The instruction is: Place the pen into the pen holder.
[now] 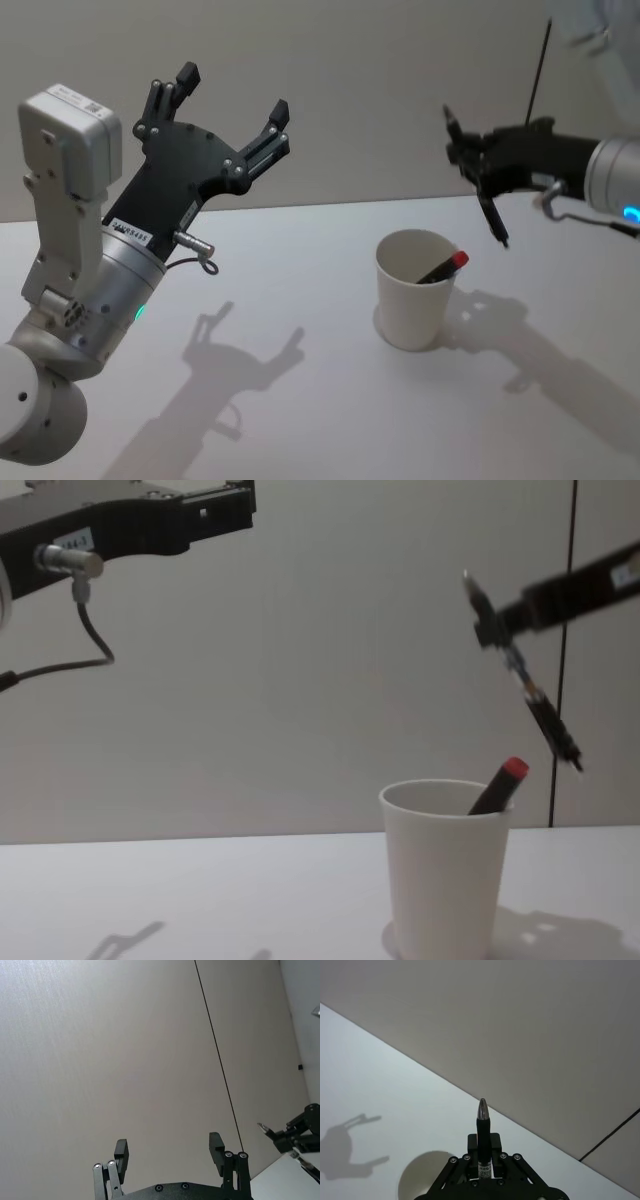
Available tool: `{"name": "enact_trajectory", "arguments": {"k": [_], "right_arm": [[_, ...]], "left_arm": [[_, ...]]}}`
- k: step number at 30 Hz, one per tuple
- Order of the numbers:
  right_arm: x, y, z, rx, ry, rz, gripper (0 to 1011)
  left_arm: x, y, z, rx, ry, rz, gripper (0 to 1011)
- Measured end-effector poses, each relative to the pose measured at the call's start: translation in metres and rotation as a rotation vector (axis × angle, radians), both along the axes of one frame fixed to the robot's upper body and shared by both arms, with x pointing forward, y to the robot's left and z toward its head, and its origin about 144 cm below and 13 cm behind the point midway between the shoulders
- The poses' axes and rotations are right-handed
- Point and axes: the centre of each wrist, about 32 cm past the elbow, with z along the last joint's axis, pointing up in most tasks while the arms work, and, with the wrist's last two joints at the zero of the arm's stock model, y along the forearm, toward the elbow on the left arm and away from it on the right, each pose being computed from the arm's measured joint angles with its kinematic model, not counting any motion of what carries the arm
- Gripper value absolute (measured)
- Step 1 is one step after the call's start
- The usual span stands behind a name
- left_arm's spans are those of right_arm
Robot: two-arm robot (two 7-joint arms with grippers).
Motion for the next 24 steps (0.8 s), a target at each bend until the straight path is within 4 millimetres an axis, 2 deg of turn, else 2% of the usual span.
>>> {"name": "enact_trajectory", "arguments": {"k": [15, 24], "right_arm": [[0.004, 0.026, -0.038, -0.222, 0.0, -0.02, 144], [0.006, 0.035, -0.036, -0.249, -0.065, -0.044, 144]], "left_arm": [[0.0, 0.0, 0.0, 0.0, 0.0, 0.0, 1001], [0.0, 0.0, 0.0, 0.0, 0.0, 0.0, 1001]]}}
